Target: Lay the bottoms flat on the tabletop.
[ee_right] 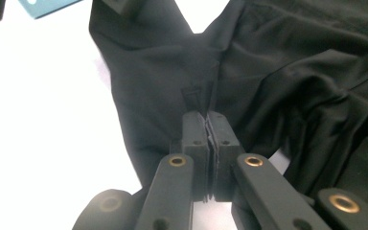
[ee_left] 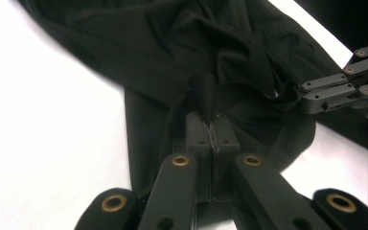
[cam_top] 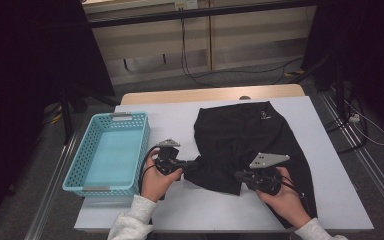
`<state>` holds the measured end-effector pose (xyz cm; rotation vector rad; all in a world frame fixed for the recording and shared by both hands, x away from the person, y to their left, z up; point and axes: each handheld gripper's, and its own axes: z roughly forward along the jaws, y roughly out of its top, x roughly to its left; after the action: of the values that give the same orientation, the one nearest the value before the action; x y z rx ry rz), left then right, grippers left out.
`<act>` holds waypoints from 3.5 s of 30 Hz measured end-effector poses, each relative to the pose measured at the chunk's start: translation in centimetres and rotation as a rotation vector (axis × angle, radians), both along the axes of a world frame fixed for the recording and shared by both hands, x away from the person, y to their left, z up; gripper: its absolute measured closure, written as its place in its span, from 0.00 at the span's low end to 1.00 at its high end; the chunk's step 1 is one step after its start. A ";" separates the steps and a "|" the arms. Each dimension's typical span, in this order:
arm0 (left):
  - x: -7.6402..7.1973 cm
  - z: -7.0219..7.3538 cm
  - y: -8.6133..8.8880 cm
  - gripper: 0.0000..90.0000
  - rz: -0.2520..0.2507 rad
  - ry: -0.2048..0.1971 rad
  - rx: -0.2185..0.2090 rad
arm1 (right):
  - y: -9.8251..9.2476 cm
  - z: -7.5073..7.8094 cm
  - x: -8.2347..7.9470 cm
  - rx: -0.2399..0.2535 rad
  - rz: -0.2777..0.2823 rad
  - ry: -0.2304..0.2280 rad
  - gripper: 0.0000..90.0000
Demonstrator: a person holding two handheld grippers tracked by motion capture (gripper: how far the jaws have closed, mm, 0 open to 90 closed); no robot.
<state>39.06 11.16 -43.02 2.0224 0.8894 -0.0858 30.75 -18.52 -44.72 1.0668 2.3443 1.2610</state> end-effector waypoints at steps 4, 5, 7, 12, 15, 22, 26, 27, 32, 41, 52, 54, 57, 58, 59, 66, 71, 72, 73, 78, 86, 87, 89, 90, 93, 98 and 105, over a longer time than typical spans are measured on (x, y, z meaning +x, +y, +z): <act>-1.0 0.0 0.9 1.00 -0.007 0.015 0.016 | 0.2 -0.2 -1.0 -0.010 0.042 0.007 0.98; -1.2 0.0 1.0 1.00 -0.013 0.015 0.016 | 0.3 -0.3 -1.3 -0.026 0.056 0.008 0.97; -1.4 -0.1 1.1 1.00 -0.016 0.016 0.015 | 0.5 -0.4 -1.7 -0.036 0.074 0.022 0.97; -1.6 0.1 1.4 1.00 -0.023 0.010 0.018 | 0.9 0.3 -1.8 -0.027 0.084 0.002 0.82; -1.6 0.0 1.5 1.00 -0.024 0.017 0.021 | 0.8 1.2 -1.0 0.013 0.039 -0.036 0.78; -1.6 -0.3 1.4 1.00 -0.051 0.042 0.033 | 1.8 -0.2 2.0 0.016 -0.017 -0.002 0.76; -1.6 -0.1 1.6 0.99 -0.054 0.041 0.021 | 3.6 -1.6 2.4 -0.013 0.039 0.044 0.78; -1.7 0.0 1.7 0.99 -0.052 0.041 0.019 | 3.8 -1.7 2.2 -0.025 0.054 0.046 0.80; -1.5 0.3 1.8 0.88 -0.020 0.012 -0.015 | 4.5 -2.2 1.3 -0.024 0.122 0.075 0.92; 0.1 -1.0 1.1 0.70 0.064 -0.018 0.038 | 5.5 -1.7 -0.9 -0.058 0.286 0.098 0.91; 1.5 -3.0 -0.1 0.78 0.089 -0.040 0.126 | 3.4 0.2 -0.1 -0.026 0.176 0.026 0.68; 1.5 -3.2 -0.7 0.86 0.074 -0.033 0.136 | 2.7 0.4 0.4 -0.028 0.117 -0.003 0.61; 1.3 -3.2 -1.2 0.99 0.070 -0.036 0.150 | 2.0 0.2 0.9 -0.030 0.054 -0.014 0.61; 1.3 -3.1 -1.2 1.00 0.075 -0.025 0.156 | 1.9 0.0 1.0 -0.034 0.047 -0.015 0.61; 1.3 -3.0 -1.2 1.00 0.076 -0.023 0.158 | 2.0 -0.2 1.1 -0.044 0.040 -0.018 0.61; 0.9 -1.9 1.2 1.00 0.158 0.008 0.124 | 3.1 -1.6 1.3 -0.131 0.052 -0.004 0.61; 0.9 -1.9 1.5 0.99 0.185 0.003 0.137 | 3.4 -1.9 1.0 -0.164 0.072 -0.015 0.61; 0.9 -1.8 1.4 0.98 0.183 -0.017 0.139 | 3.4 -1.9 1.0 -0.166 0.073 -0.011 0.61; 0.9 -1.6 1.2 0.94 0.173 -0.023 0.122 | 3.4 -1.9 0.9 -0.166 0.077 -0.011 0.61; 1.2 -1.5 -0.6 0.71 0.115 -0.065 0.075 | 3.3 -1.9 0.8 -0.173 0.079 -0.014 0.68; 1.3 -2.5 -2.5 0.79 0.056 -0.036 0.119 | 3.4 -1.9 0.7 -0.168 0.077 -0.005 0.97; 1.3 -2.6 -2.8 0.81 0.058 -0.039 0.123 | 3.4 -1.9 0.7 -0.165 0.076 -0.002 0.99; 1.4 -2.9 -3.2 0.87 0.050 -0.025 0.142 | 3.3 -1.9 0.8 -0.159 0.079 0.004 0.99; 1.4 -3.1 -3.3 0.89 0.052 -0.020 0.136 | 3.3 -1.9 0.9 -0.156 0.074 0.010 1.00; 1.6 -3.1 -3.4 0.97 0.058 -0.004 0.135 | 3.3 -1.9 0.8 -0.152 0.072 0.010 1.00; 1.9 -2.3 -2.7 0.99 0.076 0.003 0.102 | 3.2 -1.8 0.8 -0.152 0.072 0.017 1.00; 3.0 -1.4 0.7 0.99 0.197 0.016 0.049 | 2.3 -1.5 0.7 -0.157 0.074 0.040 1.00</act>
<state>42.09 11.86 -44.42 1.9706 1.1052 0.0294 31.44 -16.26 -46.20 0.9718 2.4869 1.0676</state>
